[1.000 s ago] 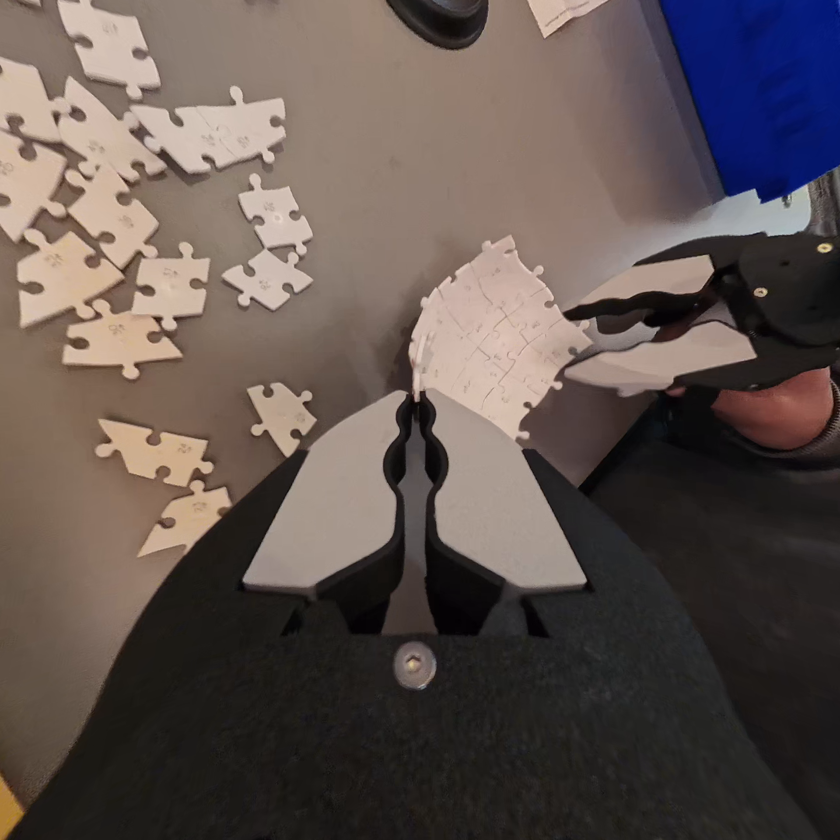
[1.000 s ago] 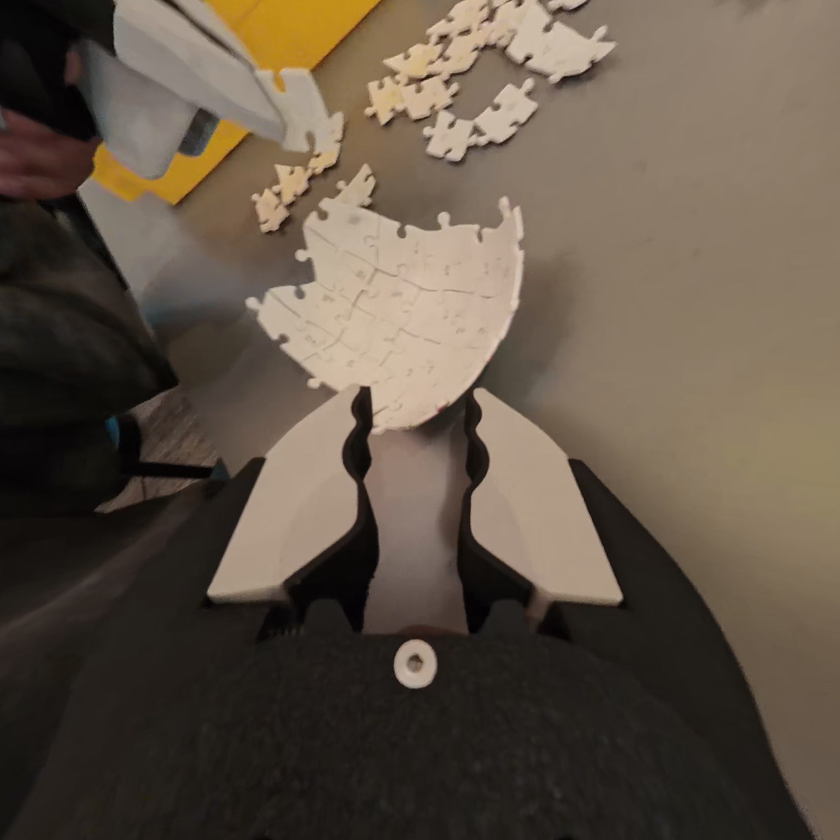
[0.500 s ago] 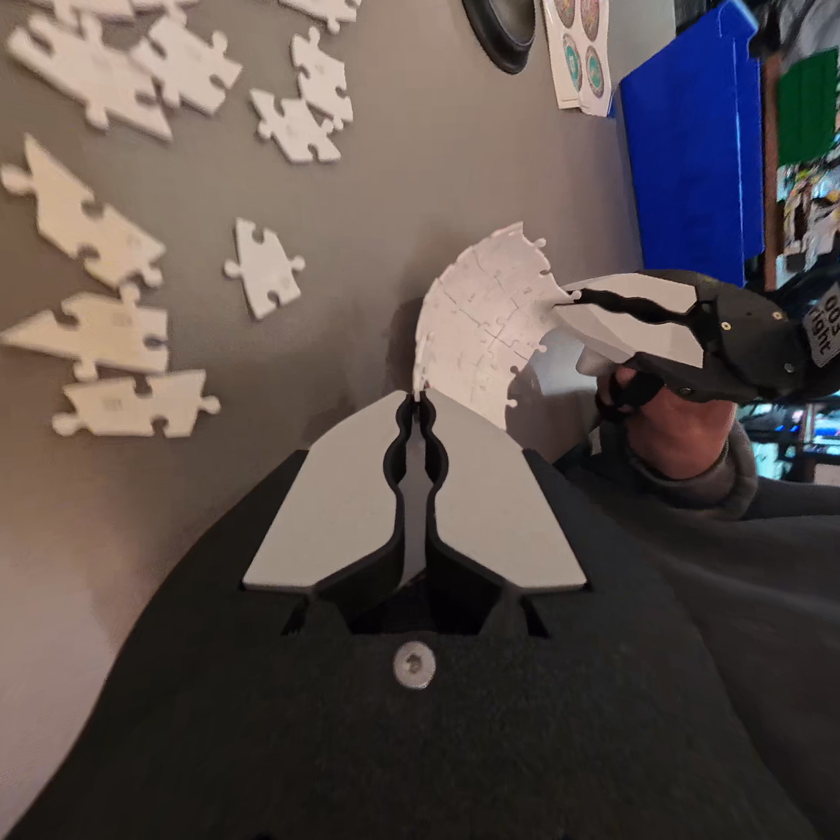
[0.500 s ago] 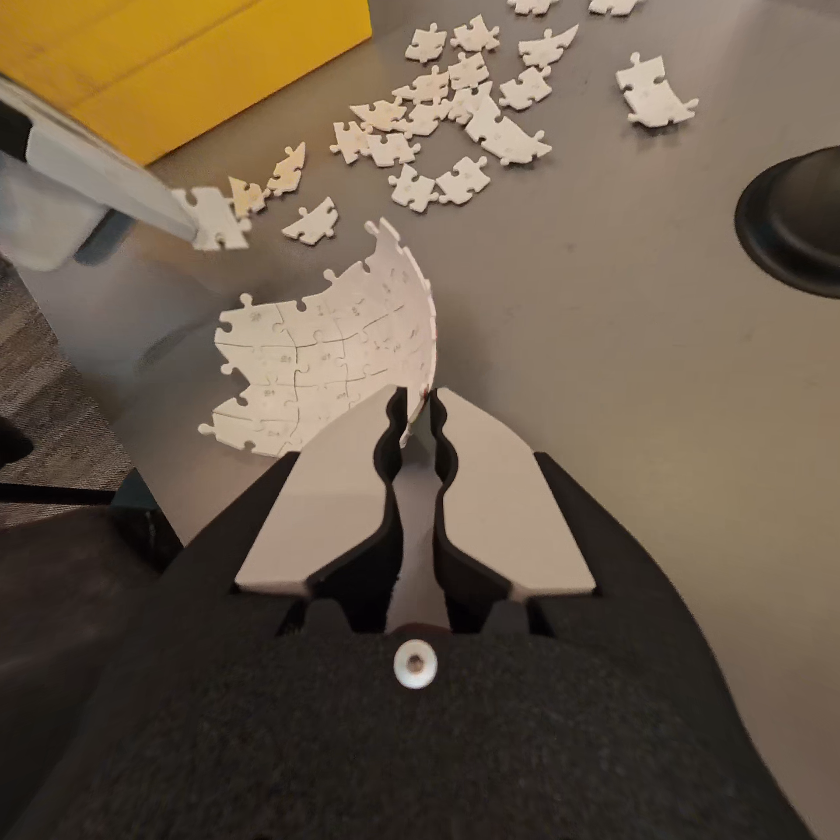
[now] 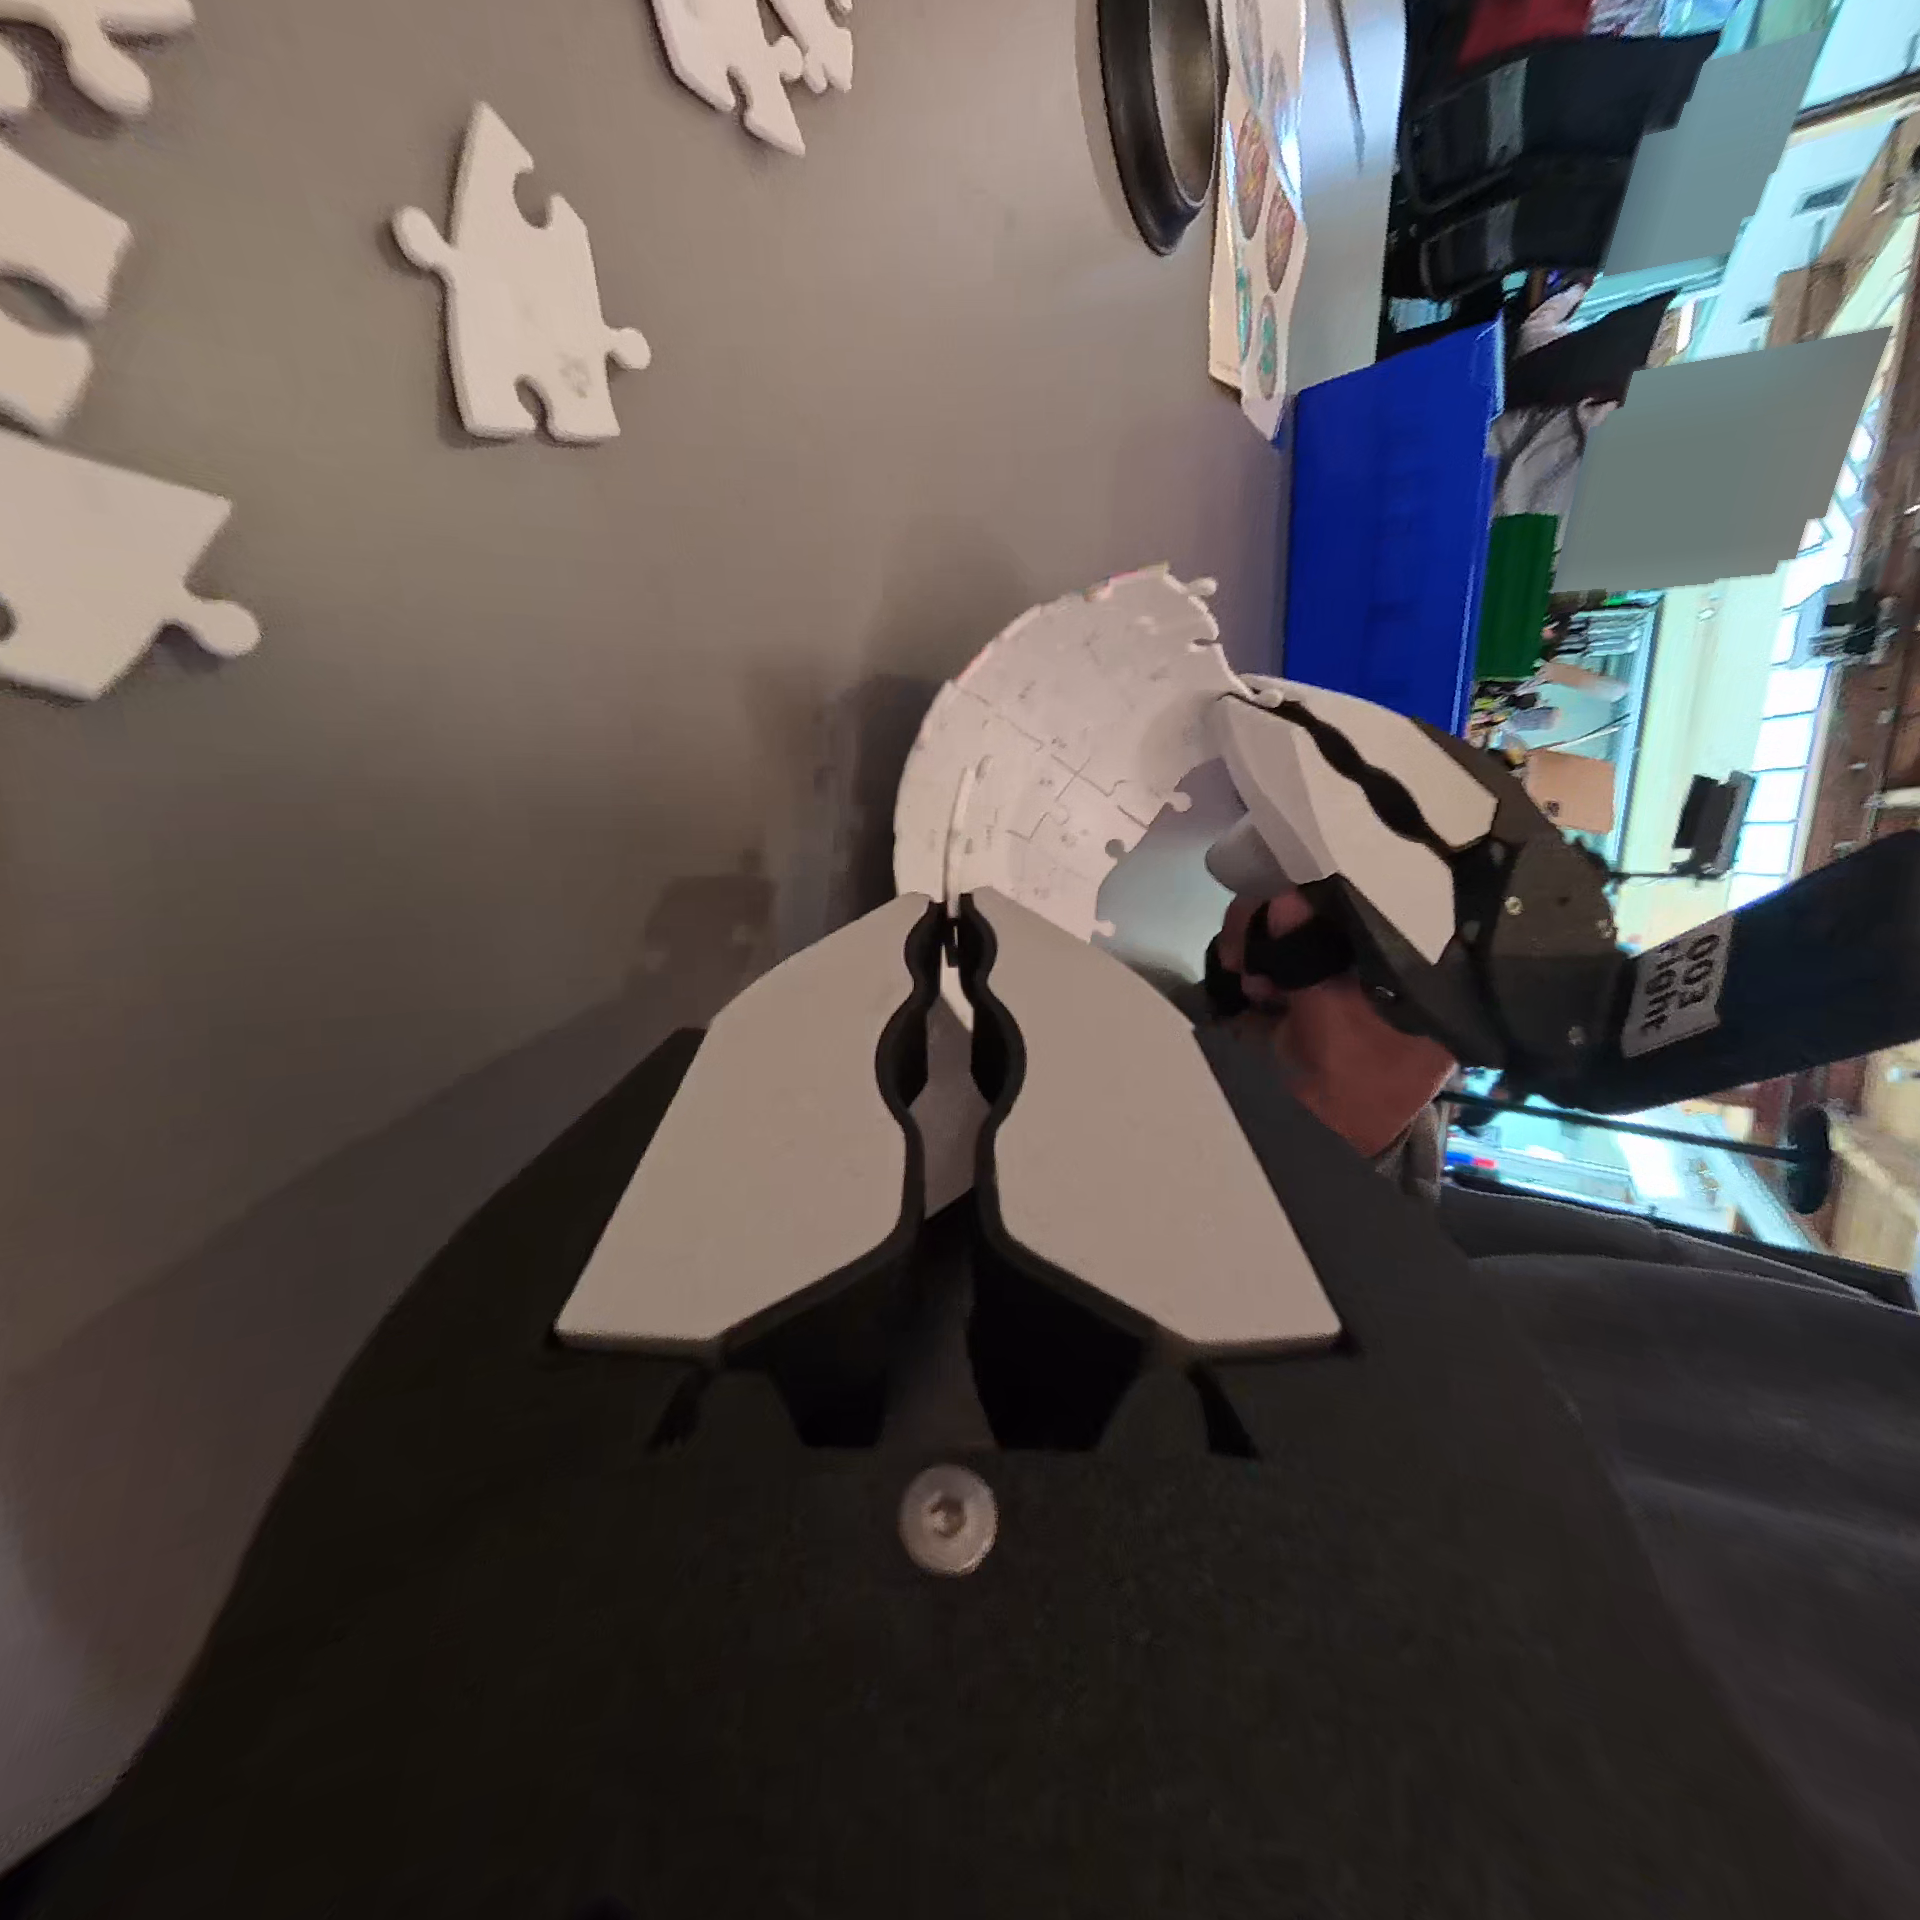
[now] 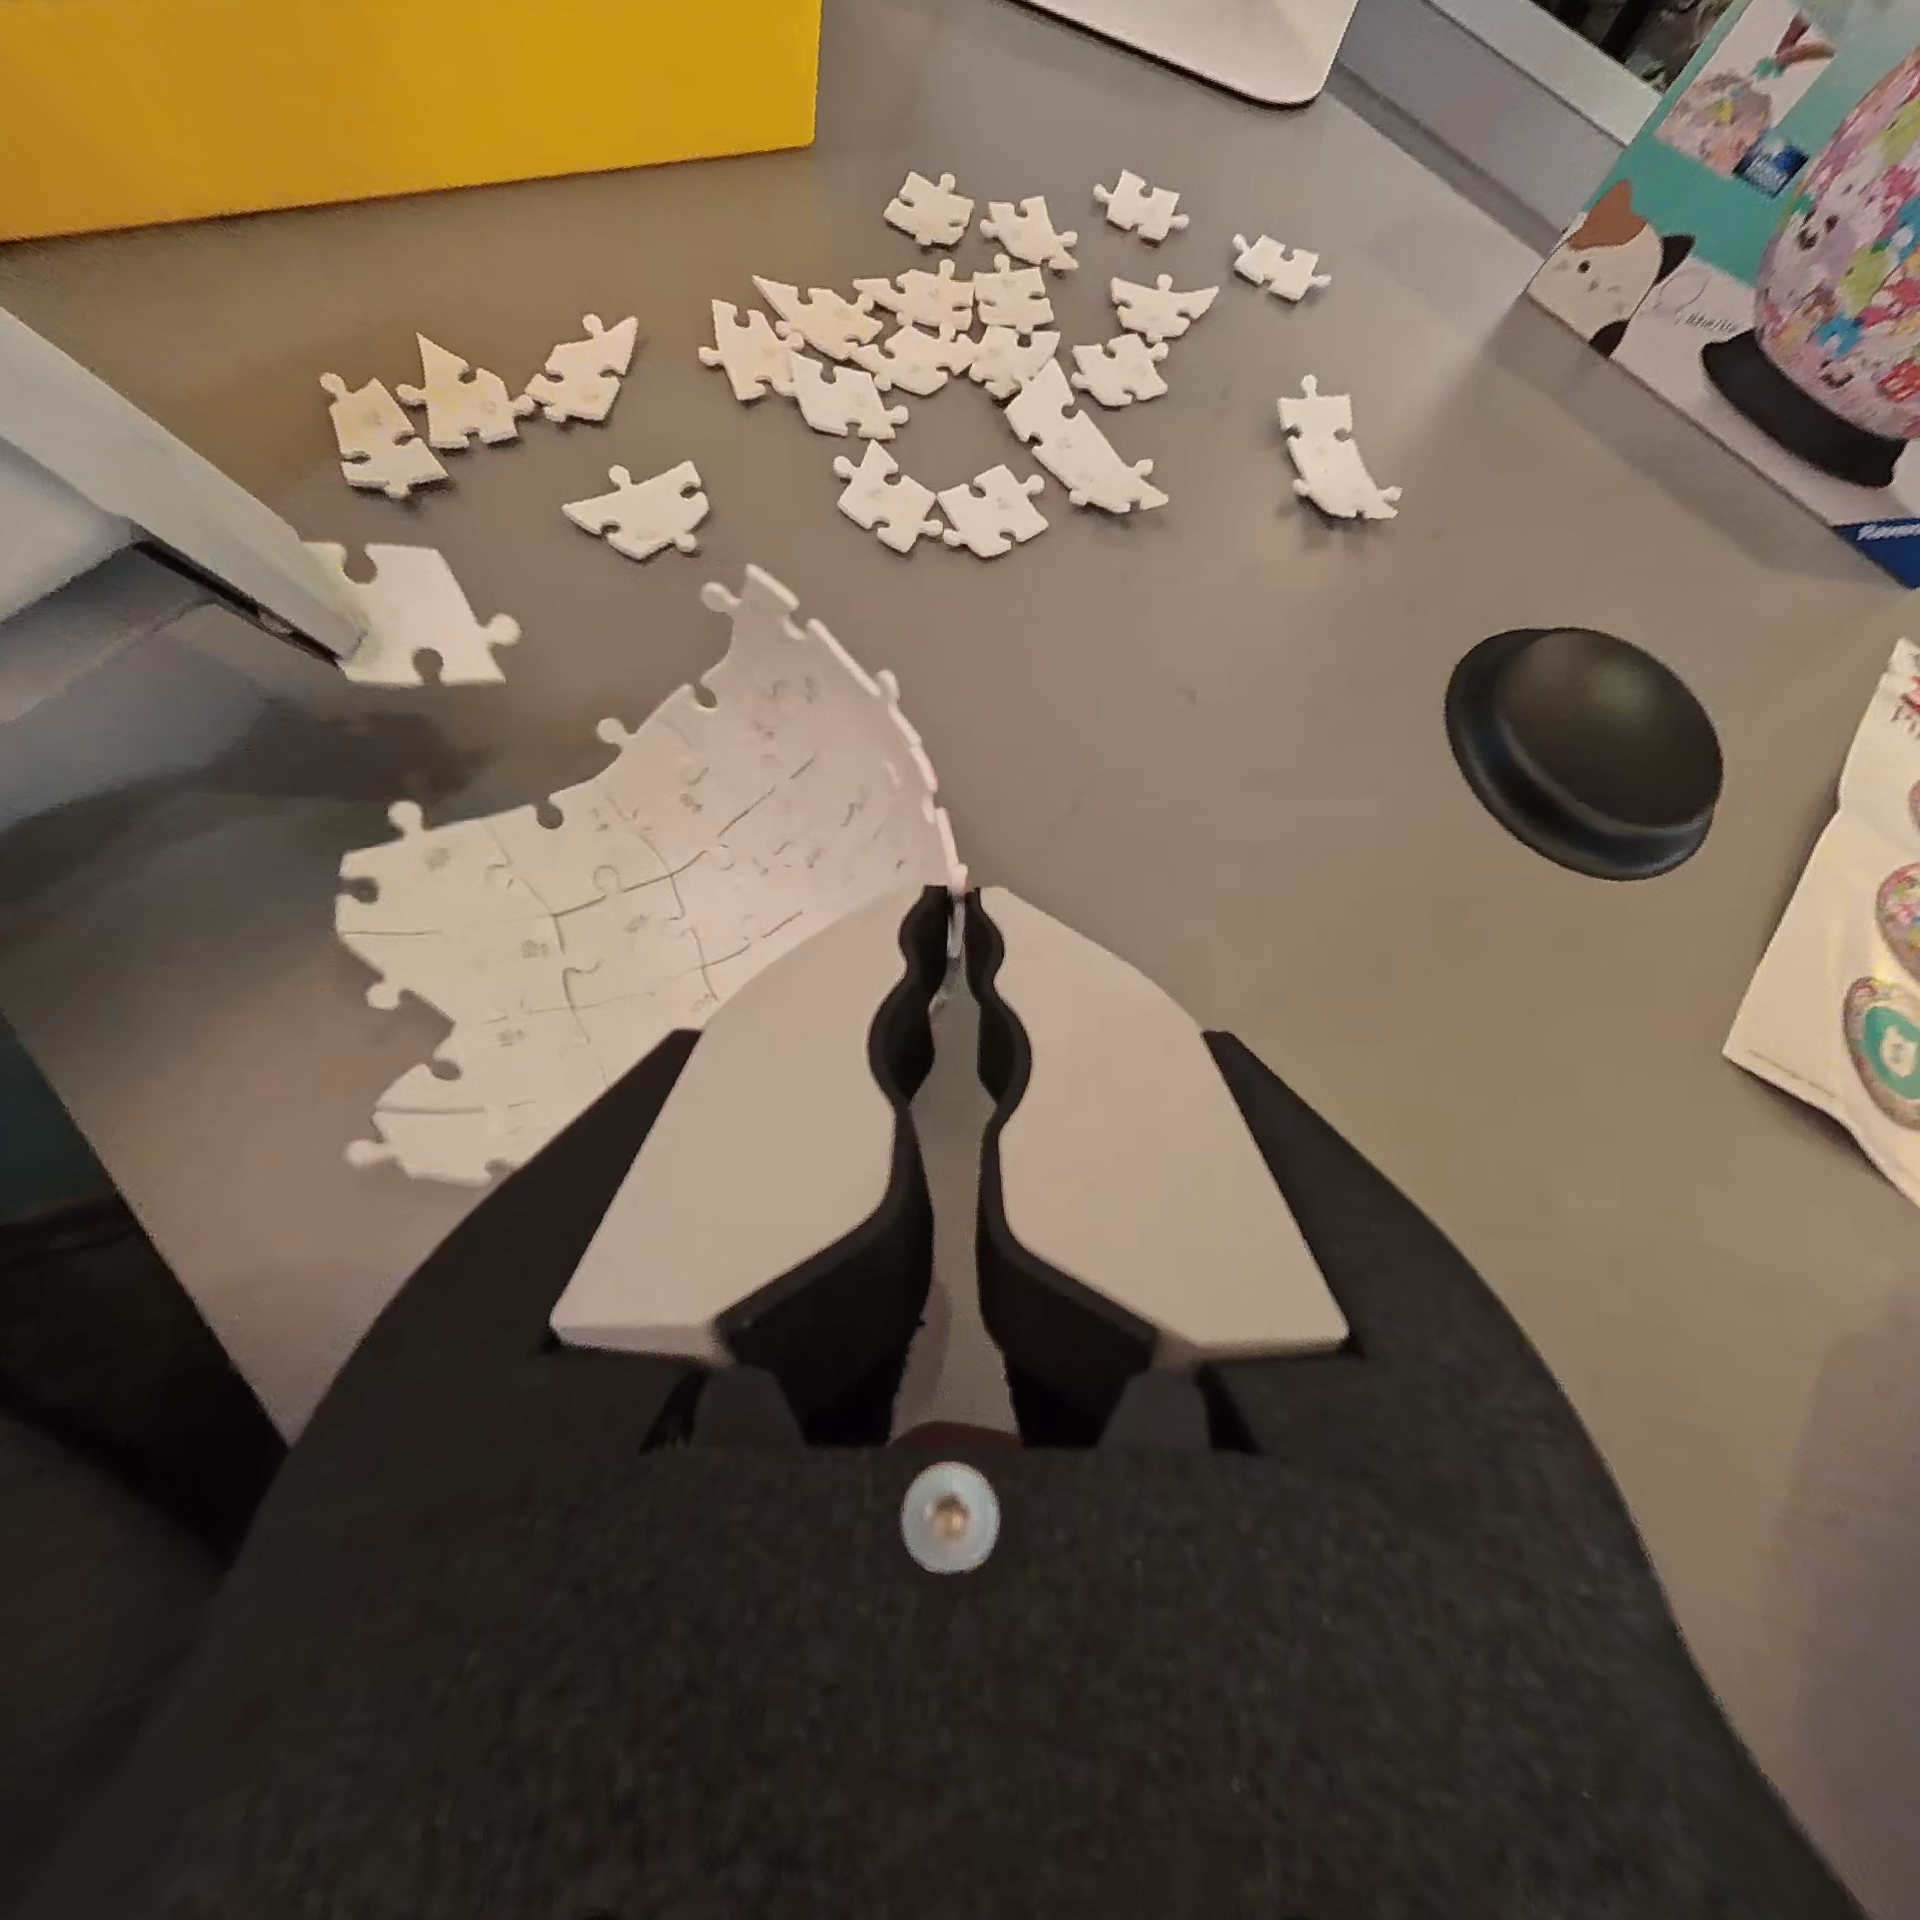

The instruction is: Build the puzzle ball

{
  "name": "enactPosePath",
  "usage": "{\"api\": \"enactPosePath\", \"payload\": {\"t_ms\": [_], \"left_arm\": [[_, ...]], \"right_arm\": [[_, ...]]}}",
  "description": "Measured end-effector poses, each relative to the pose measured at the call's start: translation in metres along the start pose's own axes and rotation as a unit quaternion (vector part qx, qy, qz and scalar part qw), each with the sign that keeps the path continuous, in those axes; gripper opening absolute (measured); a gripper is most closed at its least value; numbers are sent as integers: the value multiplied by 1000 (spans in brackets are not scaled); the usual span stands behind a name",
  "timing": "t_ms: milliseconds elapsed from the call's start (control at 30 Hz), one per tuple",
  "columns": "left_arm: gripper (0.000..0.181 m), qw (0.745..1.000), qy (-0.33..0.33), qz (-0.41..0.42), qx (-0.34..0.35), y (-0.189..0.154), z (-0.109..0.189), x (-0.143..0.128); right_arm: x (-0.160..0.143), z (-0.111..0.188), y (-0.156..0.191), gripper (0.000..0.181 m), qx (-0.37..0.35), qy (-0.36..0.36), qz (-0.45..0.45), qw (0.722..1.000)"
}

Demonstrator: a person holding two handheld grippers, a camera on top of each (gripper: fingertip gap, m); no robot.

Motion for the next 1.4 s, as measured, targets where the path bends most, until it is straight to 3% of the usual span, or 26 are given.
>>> {"api": "enactPosePath", "payload": {"t_ms": [267,467,933,1400], "left_arm": [[2,1000,9,-25,-2,-7,-28,10],[2,999,-27,26,-21,9,-55,1],[2,993,-95,73,-7,16,-60,-10],[2,989,-110,94,0,14,-63,-16]], "right_arm": [[13,-5,-23,3,-69,-29,33,997],[14,-1,-22,3,-114,-63,68,989],[16,3,-13,3,-134,-57,93,985],[19,3,-9,3,-145,-49,116,981]]}}
Point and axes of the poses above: each gripper's, where its closed fingertips meet, z back along the fingers, x out of its top, y = z × x across the jaws, the point moved 10 cm from there along z, back along the fingers, and after that the axes turned 10 degrees about -x, right-handed, at the moved point
